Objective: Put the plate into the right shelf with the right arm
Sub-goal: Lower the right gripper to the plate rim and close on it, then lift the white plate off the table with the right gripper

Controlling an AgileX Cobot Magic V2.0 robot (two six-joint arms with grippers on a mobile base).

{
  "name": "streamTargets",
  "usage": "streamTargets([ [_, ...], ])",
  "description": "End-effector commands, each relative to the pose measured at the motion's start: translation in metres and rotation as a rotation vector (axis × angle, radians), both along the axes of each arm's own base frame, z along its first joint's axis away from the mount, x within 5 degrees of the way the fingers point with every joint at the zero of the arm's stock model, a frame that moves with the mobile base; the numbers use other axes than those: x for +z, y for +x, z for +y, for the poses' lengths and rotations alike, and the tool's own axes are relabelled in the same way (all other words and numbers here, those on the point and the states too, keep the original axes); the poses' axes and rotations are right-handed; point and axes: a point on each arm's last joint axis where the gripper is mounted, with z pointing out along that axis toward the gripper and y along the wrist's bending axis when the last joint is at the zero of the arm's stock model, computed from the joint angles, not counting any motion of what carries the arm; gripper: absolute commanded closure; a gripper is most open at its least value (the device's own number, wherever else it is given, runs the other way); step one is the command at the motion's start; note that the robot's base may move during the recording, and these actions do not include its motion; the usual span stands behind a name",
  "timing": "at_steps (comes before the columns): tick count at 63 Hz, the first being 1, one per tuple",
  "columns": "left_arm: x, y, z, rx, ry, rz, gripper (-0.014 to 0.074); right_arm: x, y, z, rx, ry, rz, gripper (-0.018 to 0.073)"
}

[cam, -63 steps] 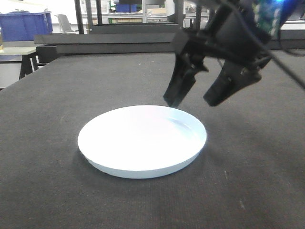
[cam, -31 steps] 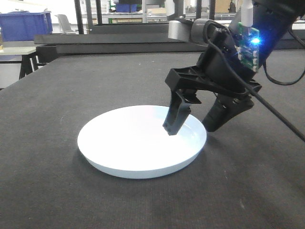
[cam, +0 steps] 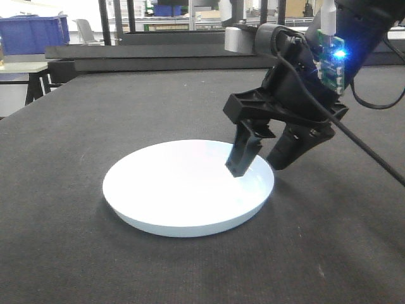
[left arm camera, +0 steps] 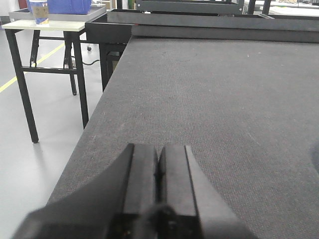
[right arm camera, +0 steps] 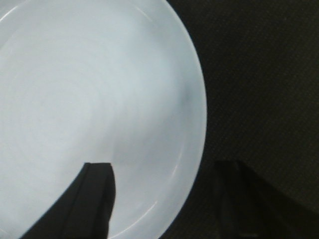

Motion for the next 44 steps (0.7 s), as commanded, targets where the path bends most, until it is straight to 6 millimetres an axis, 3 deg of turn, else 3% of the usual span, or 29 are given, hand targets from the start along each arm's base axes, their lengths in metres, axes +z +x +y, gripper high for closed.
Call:
streamTargets([
  [1, 0.005, 0.000, 0.000, 0.004, -0.014, -0.082, 0.0643, 0.025, 0.005, -0.001, -0.012, 0.039, -0.101, 0.0165],
  [8, 0.005, 0.000, 0.000, 0.004, -0.014, -0.082, 0.0643, 0.025, 0.005, -0.001, -0.014, 0.040, -0.104, 0.0225],
  [25, 0.005, 0.000, 0.000, 0.004, -0.014, -0.082, 0.0643, 0.026, 0.007, -0.001, -0.012, 0.028, -0.133, 0.0225],
  [44, 0.005, 0.000, 0.000, 0.004, -0.014, -0.082, 0.0643, 0.005, 0.011, 0.001, -0.006, 0.000, -0.071, 0.0227],
])
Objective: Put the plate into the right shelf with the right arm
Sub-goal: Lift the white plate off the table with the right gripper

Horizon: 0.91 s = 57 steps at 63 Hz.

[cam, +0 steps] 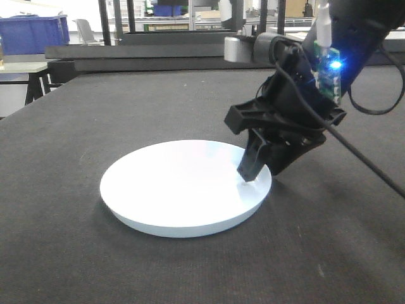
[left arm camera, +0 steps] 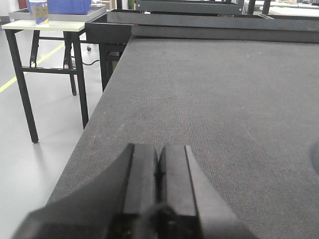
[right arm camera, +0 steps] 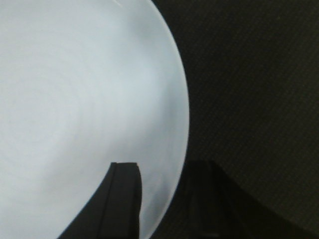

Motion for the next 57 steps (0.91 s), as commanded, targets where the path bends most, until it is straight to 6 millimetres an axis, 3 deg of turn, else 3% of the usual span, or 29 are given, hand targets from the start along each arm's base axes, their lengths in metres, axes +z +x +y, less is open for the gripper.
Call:
streamTargets([
  [1, 0.005, 0.000, 0.000, 0.004, -0.014, -0.082, 0.0643, 0.018, 0.005, 0.000, -0.011, 0.033, -0.072, 0.0227],
  [10, 0.005, 0.000, 0.000, 0.004, -0.014, -0.082, 0.0643, 0.017, 0.005, 0.000, -0.009, 0.032, -0.067, 0.0292],
  [20, 0.005, 0.000, 0.000, 0.004, -0.014, -0.082, 0.0643, 0.018, 0.004, 0.000, -0.006, 0.030, -0.059, 0.0514],
  [36, 0.005, 0.000, 0.000, 0.004, -0.014, -0.082, 0.0643, 0.030, 0.000, -0.001, 0.004, 0.042, -0.068, 0.0503],
  [45, 0.005, 0.000, 0.000, 0.004, -0.014, -0.082, 0.0643, 0.060, -0.010, -0.005, -0.003, 0.083, -0.133, 0.0503],
  [57, 0.005, 0.000, 0.000, 0.004, -0.014, -0.082, 0.0643, 0.121, -0.040, -0.019, -0.015, 0.173, -0.283, 0.0503],
])
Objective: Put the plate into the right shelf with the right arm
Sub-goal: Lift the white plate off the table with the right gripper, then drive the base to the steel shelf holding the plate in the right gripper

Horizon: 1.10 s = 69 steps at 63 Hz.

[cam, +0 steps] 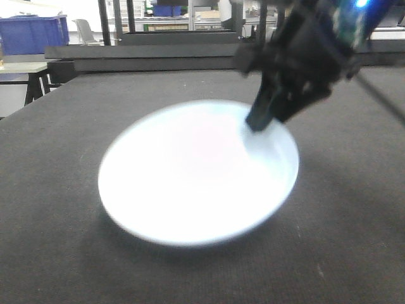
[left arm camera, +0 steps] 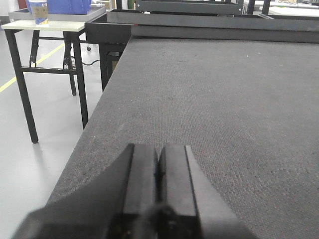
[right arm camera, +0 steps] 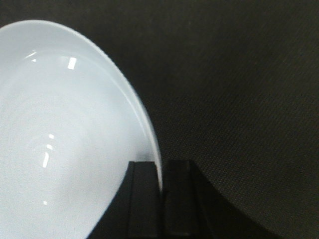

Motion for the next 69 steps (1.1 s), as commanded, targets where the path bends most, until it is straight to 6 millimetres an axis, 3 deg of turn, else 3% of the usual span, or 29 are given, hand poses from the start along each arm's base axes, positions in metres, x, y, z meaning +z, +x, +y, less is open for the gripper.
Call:
streamTargets([
  [1, 0.005, 0.000, 0.000, 0.004, -0.014, -0.082, 0.0643, 0.054, -0.018, -0.010, -0.022, 0.096, -0.158, 0.0503],
  [8, 0.005, 0.000, 0.000, 0.004, -0.014, -0.082, 0.0643, 0.087, -0.046, -0.023, -0.017, 0.144, -0.254, 0.0503],
  [13, 0.005, 0.000, 0.000, 0.004, -0.014, -0.082, 0.0643, 0.112, -0.077, -0.038, -0.020, 0.194, -0.360, 0.0503],
  [20, 0.005, 0.000, 0.000, 0.004, -0.014, -0.082, 0.0643, 0.127, -0.117, -0.058, -0.038, 0.252, -0.483, 0.0503],
  [31, 0.005, 0.000, 0.000, 0.004, -0.014, -0.082, 0.0643, 0.130, -0.173, -0.091, -0.098, 0.359, -0.707, 0.0503],
  [39, 0.005, 0.000, 0.000, 0.004, -0.014, -0.082, 0.0643, 0.121, -0.206, -0.114, -0.178, 0.455, -0.904, 0.0503],
  [51, 0.005, 0.000, 0.000, 0.004, -0.014, -0.082, 0.0643, 0.099, -0.226, -0.133, -0.280, 0.543, -1.090, 0.0503],
  [69, 0.005, 0.000, 0.000, 0.004, -0.014, -0.082, 0.0643, 0.083, -0.224, -0.137, -0.327, 0.552, -1.132, 0.0503],
])
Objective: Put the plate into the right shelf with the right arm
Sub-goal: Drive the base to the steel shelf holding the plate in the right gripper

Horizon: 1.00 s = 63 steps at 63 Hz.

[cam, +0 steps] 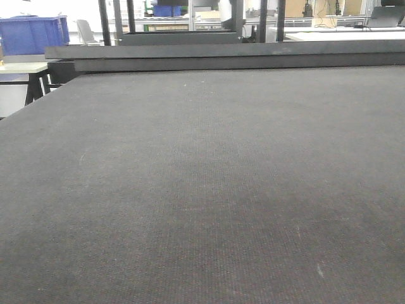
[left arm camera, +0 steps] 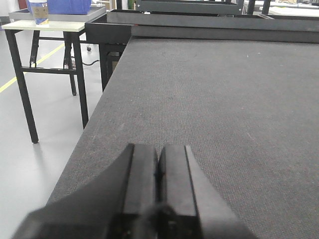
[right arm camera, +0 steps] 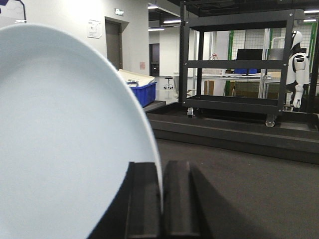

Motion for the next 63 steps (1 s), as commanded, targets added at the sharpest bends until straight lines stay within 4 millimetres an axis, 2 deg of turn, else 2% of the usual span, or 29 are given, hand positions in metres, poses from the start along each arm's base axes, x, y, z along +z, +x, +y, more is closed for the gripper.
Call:
streamTargets([
  [1, 0.0048, 0.0000, 0.0003, 0.004, -0.014, -0.082, 0.0643, 0.0164, -0.0015, -0.0057, -0.045, 0.075, -0.094, 0.0503],
  [63, 0.0048, 0.0000, 0.0003, 0.004, -0.014, -0.082, 0.0643, 0.0164, -0.0013, -0.0056, -0.045, 0.075, -0.094, 0.0503],
])
